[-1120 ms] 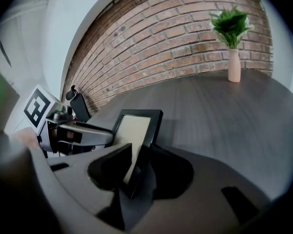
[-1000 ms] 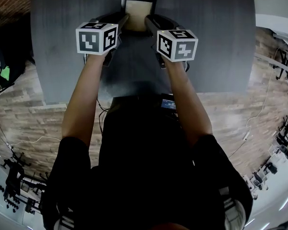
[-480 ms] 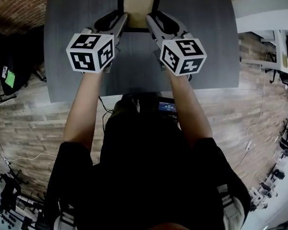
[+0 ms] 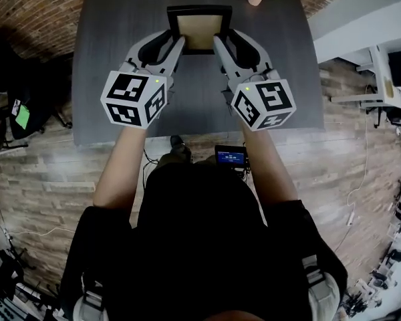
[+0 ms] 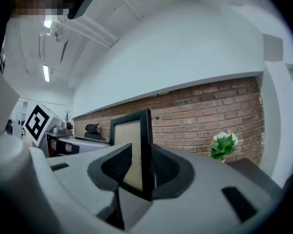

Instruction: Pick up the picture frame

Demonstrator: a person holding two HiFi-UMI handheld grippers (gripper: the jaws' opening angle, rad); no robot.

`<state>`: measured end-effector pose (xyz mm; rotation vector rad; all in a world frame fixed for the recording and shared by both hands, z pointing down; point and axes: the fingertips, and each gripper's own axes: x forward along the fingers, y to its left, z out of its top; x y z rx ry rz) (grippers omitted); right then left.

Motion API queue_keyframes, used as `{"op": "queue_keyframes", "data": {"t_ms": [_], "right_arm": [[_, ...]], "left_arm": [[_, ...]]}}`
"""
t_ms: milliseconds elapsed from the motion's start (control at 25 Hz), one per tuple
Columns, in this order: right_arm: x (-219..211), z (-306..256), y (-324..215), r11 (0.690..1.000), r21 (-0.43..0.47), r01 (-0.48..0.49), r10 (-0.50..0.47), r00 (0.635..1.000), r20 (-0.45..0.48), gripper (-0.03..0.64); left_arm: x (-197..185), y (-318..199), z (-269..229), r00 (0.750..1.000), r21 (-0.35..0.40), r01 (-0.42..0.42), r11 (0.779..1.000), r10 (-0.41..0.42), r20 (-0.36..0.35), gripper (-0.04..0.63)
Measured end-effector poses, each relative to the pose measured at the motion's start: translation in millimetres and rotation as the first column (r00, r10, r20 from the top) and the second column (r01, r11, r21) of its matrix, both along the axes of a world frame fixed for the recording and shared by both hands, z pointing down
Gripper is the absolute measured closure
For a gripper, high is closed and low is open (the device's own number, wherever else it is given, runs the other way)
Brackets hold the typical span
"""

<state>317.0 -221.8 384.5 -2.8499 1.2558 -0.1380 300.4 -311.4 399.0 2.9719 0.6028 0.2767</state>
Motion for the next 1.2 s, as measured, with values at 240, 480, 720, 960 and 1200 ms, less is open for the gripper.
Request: {"op": "queue_keyframes", "data": {"t_ms": [240, 480, 720, 960, 1200], "right_arm": [[-54.5, -16.2, 43.6, 0.999, 0.037, 0.020, -0.018, 0.998, -0.062, 0.489], [-121.0, -18.2, 95.3, 0.997, 0.055, 0.052, -0.047, 0.995, -0.083, 0.489], [-189.5, -6.3, 158.3, 0.997, 0.031, 0.070, -0.067, 0.995, -0.080, 0.489], [-254.5, 4.7, 198.7, 0.995, 0.036, 0.089, -0.087, 0.994, -0.062, 0.489], [-302.2, 11.9, 216.0, 0.991, 0.078, 0.109, -0.107, 0.994, -0.028, 0.489]], "left_arm": [[-55.4, 43.4, -11.3, 0.999, 0.002, 0.035, 0.999, -0.035, -0.040, 0.499], [-124.2, 95.5, -14.8, 0.995, 0.039, 0.069, 0.997, -0.065, -0.077, 0.497], [-193.0, 159.0, -13.0, 0.992, 0.073, 0.086, 0.994, -0.079, -0.103, 0.497], [-260.7, 200.8, -5.7, 0.993, 0.125, 0.086, 0.988, -0.075, -0.088, 0.494], [-310.2, 218.3, 3.1, 0.996, 0.158, 0.076, 0.985, -0.067, -0.065, 0.491]]}}
